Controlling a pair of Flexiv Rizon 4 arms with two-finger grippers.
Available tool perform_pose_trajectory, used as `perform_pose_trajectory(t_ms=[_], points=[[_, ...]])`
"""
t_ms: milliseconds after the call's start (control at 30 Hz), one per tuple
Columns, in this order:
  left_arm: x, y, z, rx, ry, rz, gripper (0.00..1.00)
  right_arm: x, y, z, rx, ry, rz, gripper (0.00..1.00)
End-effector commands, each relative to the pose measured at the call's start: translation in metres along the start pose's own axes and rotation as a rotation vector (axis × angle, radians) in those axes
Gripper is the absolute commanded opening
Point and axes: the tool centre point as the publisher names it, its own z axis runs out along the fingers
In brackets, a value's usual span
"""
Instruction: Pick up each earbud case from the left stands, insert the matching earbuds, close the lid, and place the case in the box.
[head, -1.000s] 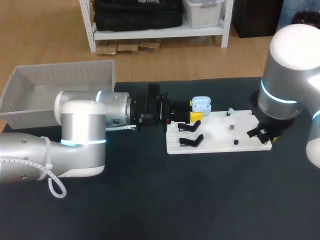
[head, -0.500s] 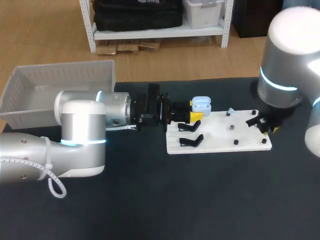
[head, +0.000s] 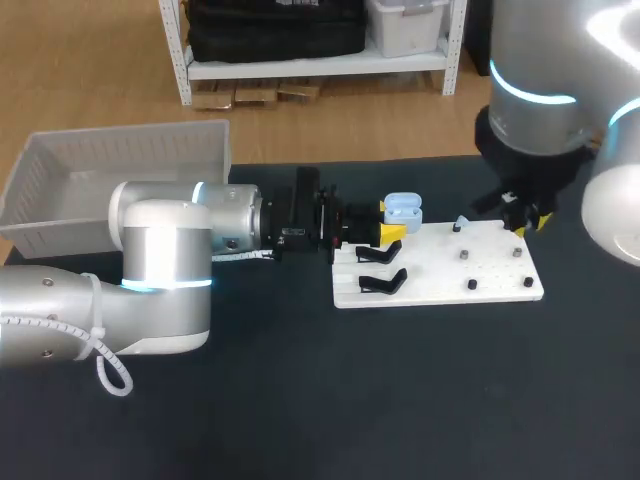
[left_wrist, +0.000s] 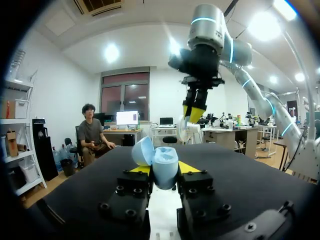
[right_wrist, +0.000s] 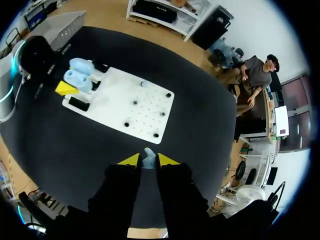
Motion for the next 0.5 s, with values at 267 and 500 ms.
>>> perform_pose_trajectory(t_ms=[267,500], points=[[0.001,0.0,0.0,-0.001,-0.003,0.001,0.0,0.002,0.029,-0.016,-0.031,-0.004,0.081,0.0],[0.001,0.0,0.0,-0.001,-0.003,0.001,0.0,0.002,0.029,-0.016,-0.031,-0.004,0.081,0.0]])
